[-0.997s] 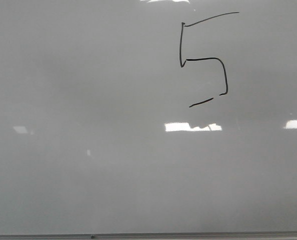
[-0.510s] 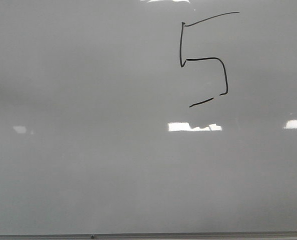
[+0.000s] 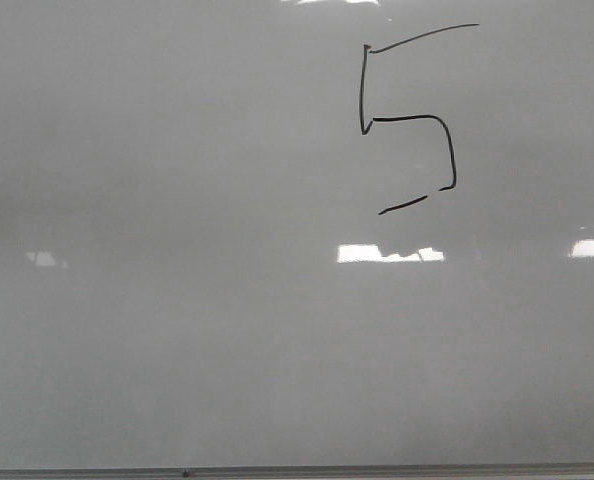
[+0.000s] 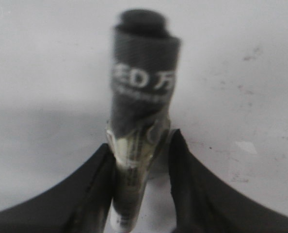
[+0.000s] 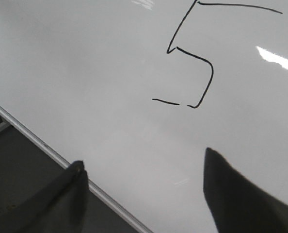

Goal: Write number 5 on whiteboard

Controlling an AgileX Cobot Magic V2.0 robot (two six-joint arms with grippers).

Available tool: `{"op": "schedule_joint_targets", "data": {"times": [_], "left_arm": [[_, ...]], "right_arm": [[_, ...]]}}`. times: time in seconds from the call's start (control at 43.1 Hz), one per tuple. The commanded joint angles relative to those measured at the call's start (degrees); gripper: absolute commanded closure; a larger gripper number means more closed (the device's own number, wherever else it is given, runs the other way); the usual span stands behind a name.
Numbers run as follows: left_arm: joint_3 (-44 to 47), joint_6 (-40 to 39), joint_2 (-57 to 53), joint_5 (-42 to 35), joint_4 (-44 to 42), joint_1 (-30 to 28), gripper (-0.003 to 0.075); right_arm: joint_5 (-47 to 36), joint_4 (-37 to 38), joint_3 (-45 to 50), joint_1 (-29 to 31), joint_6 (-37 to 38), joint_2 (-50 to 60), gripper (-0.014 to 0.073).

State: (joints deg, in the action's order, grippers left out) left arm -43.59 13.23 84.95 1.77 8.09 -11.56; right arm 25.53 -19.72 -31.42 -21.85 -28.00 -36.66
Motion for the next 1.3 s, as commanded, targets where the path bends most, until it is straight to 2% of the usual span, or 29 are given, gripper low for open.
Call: {"op": "schedule_joint_targets", "data": {"times": [0.0,0.301,0.51,0.765,0.834,0.927,0.997,1.02,1.113,1.275], "left_arm": [[-1.6,-0.5,-1.3,-6.3,0.3,0.1,0.0384],[-1.6,-0.5,-1.3,-5.7,-0.1,0.1,0.0181],[-1.6,-0.5,-4.8,0.1,-2.0,-1.0,0.0174],[-1.6,-0.5,-17.4,5.7,-2.5,-2.3,0.0174],[-1.5,-0.5,-21.4,7.3,-2.5,-2.1,0.0174],[-1.5,-0.5,-26.4,9.7,-2.5,-0.7,0.0174],[-1.2,-0.5,-29.1,10.7,-2.5,1.0,0.0174],[-1.1,-0.5,-30.5,10.8,-2.5,2.0,0.0176],[0.6,0.0,-33.9,10.5,-2.5,5.6,0.0212],[6.3,0.9,-41.3,8.4,-2.5,11.1,0.0404]], "right_arm": [[-4.0,-0.5,-1.5,0.4,-0.1,0.1,0.0077],[-4.1,-0.5,-1.5,0.4,-0.1,0.1,0.0077],[-4.3,-0.5,-1.5,0.4,-0.1,0.1,0.0077],[-8.3,-0.5,-1.5,0.4,0.0,0.1,0.0079],[-9.5,-0.6,-1.5,0.4,0.3,0.1,0.0122],[-11.3,-0.6,-1.5,0.4,1.0,0.1,0.0254],[-13.1,-0.6,-1.5,0.4,1.0,0.1,0.0405],[-13.6,-0.6,-1.5,0.4,1.0,0.1,0.0484],[-14.9,-0.7,-1.5,0.4,1.0,0.1,0.0667],[-17.3,-4.2,-1.5,0.7,2.7,0.4,0.0653]]}}
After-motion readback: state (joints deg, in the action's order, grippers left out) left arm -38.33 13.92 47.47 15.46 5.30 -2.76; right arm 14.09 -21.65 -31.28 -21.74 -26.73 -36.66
